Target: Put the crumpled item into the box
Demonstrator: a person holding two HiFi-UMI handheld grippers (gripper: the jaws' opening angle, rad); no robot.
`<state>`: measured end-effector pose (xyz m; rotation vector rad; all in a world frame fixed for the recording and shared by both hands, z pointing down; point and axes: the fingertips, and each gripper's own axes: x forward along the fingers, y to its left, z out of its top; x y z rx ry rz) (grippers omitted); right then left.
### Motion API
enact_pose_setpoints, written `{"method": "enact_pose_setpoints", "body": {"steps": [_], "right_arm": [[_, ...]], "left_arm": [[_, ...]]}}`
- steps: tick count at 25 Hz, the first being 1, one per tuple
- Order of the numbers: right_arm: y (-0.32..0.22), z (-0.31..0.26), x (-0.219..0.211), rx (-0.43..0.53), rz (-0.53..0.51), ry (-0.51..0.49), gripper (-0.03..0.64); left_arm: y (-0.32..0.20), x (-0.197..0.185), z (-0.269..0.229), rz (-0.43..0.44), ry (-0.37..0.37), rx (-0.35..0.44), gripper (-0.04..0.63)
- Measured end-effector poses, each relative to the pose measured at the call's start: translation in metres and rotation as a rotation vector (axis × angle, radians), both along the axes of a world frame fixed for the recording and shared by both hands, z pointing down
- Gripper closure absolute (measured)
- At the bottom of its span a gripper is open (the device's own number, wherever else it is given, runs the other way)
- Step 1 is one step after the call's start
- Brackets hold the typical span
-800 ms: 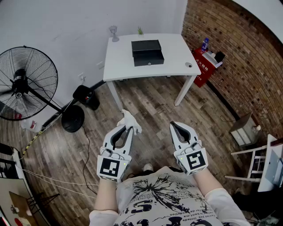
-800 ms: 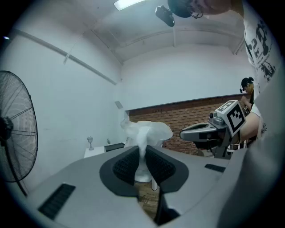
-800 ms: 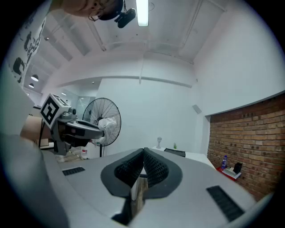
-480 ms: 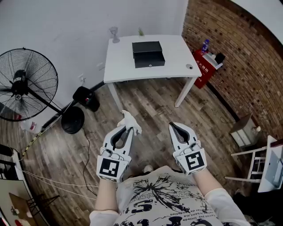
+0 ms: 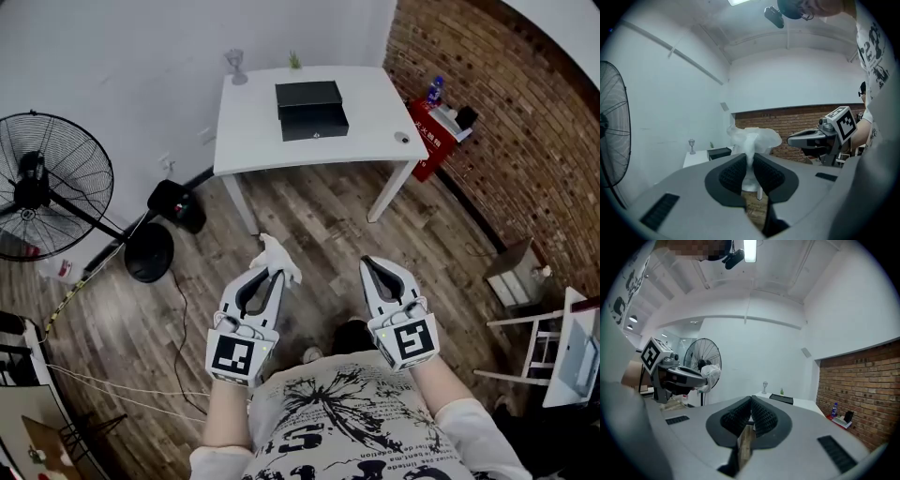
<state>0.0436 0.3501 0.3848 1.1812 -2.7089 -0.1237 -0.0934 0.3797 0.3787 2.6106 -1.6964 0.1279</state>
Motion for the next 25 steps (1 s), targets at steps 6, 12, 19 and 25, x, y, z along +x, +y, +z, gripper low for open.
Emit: {"method": "enact_pose_setpoints", "body": {"steps": [6,12,19,25], "right_arm": [[-0.060,0.014,-0.004,-0.016,-0.038,0.010,0.603],[-0.164,0.018,-0.005,-0.031,-0.106,-0.004,0.601],[-0.324,0.014,-0.005,-0.065,-0.179,-0.015,0.601],[-0.445,0.001,0.001,0.013,-0.237,-0.033,0.601]], "left_arm": [[-0.052,-0.004,0.020,-0.018,-0.035,-0.067,0.534],[-0.146,0.000,0.023,-0.067,-0.049,-0.100,0.534],[-0.294,0.004,0.018,-0.140,-0.062,-0.168,0.534],[-0.416,0.021,0.015,-0.177,-0.092,-0.152,0.532]]}}
